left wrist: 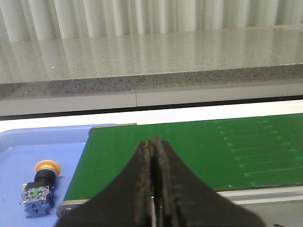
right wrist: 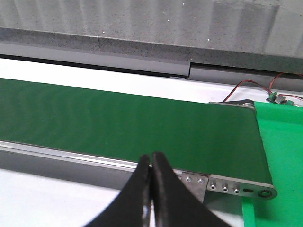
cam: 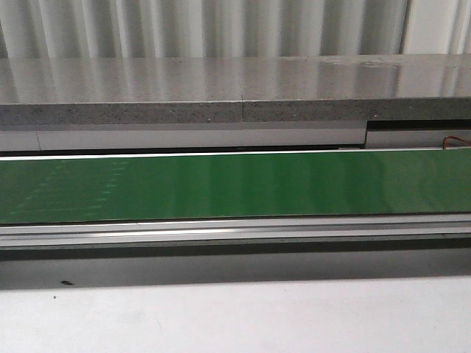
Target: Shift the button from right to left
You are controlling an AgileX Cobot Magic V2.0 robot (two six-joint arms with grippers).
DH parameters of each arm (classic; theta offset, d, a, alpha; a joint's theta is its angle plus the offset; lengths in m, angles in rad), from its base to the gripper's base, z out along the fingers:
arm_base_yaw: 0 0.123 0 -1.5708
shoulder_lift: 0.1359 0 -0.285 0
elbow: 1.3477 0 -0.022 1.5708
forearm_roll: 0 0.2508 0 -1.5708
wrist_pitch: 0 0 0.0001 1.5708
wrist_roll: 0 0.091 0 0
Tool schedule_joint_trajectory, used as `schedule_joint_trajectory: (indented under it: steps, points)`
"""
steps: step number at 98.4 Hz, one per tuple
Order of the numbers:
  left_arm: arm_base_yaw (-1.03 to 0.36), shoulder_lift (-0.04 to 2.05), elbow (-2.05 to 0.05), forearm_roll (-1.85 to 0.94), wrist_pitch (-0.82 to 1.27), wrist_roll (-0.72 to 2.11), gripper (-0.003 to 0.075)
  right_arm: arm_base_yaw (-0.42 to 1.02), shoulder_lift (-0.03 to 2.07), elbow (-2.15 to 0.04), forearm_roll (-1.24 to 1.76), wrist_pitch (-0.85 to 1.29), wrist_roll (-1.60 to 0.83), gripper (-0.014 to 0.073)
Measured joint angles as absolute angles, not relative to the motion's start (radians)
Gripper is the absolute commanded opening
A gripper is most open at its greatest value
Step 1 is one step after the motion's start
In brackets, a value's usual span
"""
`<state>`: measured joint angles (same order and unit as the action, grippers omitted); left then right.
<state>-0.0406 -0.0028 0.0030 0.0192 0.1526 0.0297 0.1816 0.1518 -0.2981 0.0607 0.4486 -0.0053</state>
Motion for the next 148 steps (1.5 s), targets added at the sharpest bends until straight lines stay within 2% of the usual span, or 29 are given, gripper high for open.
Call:
schedule_joint_trajectory:
  steps: [24,50,62,86,148]
  points:
    - [-0.041,-0.003,0.003,0.019,0.153,0.03,-0.002,0.177,0.152,-0.28,0.061,0.405,-0.005,-0.006]
    - [-0.041,-0.003,0.003,0.019,0.153,0.03,-0.002,0.078,0.127,-0.118,0.061,0.089,-0.005,-0.006]
    - [-0.041,-0.003,0.003,0.019,0.153,0.03,-0.002,0.02,0.094,-0.026,0.061,0.028,-0.005,-0.006]
    - [-0.041,-0.003,0.003,0.019,0.153,0.03,-0.002,-0.051,-0.007,0.027,0.045,0.099,0.0,-0.006]
    - [-0.041,-0.003,0.003,0.019,0.156,0.03,-0.002,-0.052,-0.01,0.027,0.04,0.121,0.0,-0.006]
